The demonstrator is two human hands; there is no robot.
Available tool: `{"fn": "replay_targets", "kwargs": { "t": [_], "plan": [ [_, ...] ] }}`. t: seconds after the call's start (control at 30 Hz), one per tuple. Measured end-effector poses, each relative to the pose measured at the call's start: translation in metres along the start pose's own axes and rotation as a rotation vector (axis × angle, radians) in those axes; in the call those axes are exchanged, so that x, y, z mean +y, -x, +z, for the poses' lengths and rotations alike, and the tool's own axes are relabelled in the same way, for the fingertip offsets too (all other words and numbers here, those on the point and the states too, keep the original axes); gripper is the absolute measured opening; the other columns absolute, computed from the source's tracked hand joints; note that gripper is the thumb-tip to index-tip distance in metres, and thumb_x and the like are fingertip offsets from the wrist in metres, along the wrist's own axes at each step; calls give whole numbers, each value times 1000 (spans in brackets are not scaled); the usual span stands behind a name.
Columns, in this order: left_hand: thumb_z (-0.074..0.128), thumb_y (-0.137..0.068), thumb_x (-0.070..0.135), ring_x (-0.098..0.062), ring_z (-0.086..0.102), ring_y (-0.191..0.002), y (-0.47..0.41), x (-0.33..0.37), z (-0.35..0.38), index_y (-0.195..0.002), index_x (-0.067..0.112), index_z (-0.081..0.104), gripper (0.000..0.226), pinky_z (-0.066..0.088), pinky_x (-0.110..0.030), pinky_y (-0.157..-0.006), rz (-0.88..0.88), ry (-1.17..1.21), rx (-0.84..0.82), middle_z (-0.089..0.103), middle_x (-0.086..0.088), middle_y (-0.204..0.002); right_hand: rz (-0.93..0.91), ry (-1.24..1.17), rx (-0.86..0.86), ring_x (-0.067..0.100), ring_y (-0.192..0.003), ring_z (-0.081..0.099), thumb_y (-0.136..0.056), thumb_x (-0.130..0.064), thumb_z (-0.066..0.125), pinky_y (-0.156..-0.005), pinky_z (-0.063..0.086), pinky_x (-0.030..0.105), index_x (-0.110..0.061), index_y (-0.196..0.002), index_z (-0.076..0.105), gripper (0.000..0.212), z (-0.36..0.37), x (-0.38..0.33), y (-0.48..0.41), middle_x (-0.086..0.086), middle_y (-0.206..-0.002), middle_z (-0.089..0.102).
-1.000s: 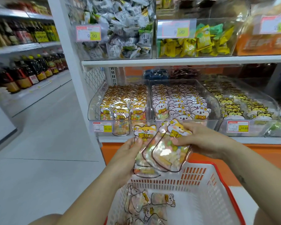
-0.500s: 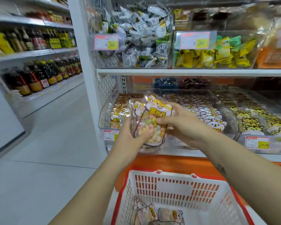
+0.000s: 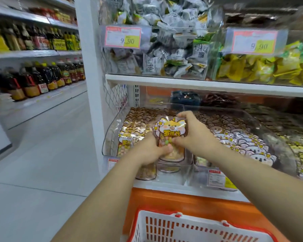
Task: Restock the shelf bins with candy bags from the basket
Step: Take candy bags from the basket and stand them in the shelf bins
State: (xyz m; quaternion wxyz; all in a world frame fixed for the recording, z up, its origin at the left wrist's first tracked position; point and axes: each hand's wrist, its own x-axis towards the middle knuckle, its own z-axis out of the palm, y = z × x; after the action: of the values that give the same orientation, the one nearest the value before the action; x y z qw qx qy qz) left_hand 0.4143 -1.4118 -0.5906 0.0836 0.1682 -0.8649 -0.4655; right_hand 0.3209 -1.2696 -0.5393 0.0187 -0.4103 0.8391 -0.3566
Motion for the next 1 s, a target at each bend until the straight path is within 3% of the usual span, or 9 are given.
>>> {"fn": "replay_targets", "kwargs": {
  "t": [0.1, 0.2, 0.3, 0.37, 0.43, 0.53, 0.67, 0.83, 1.0],
  "plan": [
    [67, -89, 50, -16, 60, -108, 0, 7, -7, -124, 26, 58, 44, 45, -31, -100, -57, -228, -153, 65, 6, -116, -59, 290, -64, 23, -103, 60, -76, -25, 79, -84, 50, 35, -21, -131, 45, 64, 5, -2, -4, 5, -117, 61],
    [61, -97, 42, -26, 60, -110, -2, 10, -8, -122, 16, 62, 36, 41, -26, -84, -112, -364, -160, 66, -8, -120, 11, 702, -193, 25, -126, 47, -78, -44, 74, -116, 25, 54, -21, -137, 44, 70, 13, 0, -6, 4, -133, 46],
    [66, -94, 38, -29, 61, -105, -4, 14, -7, -112, 7, 65, 36, 39, -28, -74, -159, -469, -68, 64, -10, -100, -44, 895, -161, 28, -135, 35, -81, -51, 70, -115, 4, 66, -22, -138, 45, 69, 24, -1, 0, 4, -139, 41],
    [72, -88, 43, -28, 62, -96, -7, 13, -11, -104, 9, 69, 38, 43, -29, -74, -217, -542, -7, 57, -6, -83, -160, 937, -56, 28, -130, 38, -79, -47, 72, -112, 18, 60, -24, -133, 52, 63, 30, -4, 5, 3, -135, 46],
    [74, -85, 43, -29, 64, -92, -9, 11, -13, -96, 11, 71, 34, 50, -33, -77, -256, -556, 17, 62, -11, -84, -256, 866, 20, 28, -114, 50, -79, -39, 74, -95, 40, 46, -24, -119, 61, 44, 37, -7, 5, 2, -120, 55],
    [68, -90, 30, -37, 64, -105, -10, 5, -5, -96, 4, 72, 27, 54, -38, -84, -250, -541, 2, 65, -24, -101, -103, 628, -288, 30, -105, 60, -93, -32, 55, -84, 53, 39, -22, -113, 63, 24, 43, -12, 10, 7, -114, 63],
    [68, -87, 23, -36, 64, -109, -11, -7, -6, -102, 3, 71, 25, 55, -41, -86, -284, -590, 30, 65, -23, -112, 89, 560, -660, 33, -118, 55, -106, -22, 33, -93, 45, 34, -5, -133, 53, 37, 47, -21, 9, 17, -133, 57],
    [65, -86, 31, -30, 65, -89, -5, -21, -29, -80, 14, 62, 18, 47, -31, -69, -333, -680, 75, 68, -12, -98, 204, 415, -878, 30, -81, 54, -110, -28, 16, -58, 33, 25, -6, -142, 41, 46, 45, -35, 6, 26, -119, 60],
    [58, -94, 29, -31, 65, -99, -4, -32, -34, -82, 12, 61, 21, 42, -29, -68, -330, -552, 7, 69, -17, -104, 290, 291, -862, 8, -62, 19, -109, -39, 12, -84, 26, 29, -20, -119, 51, 44, 43, -42, 5, 20, -144, 43]
  ]
}}
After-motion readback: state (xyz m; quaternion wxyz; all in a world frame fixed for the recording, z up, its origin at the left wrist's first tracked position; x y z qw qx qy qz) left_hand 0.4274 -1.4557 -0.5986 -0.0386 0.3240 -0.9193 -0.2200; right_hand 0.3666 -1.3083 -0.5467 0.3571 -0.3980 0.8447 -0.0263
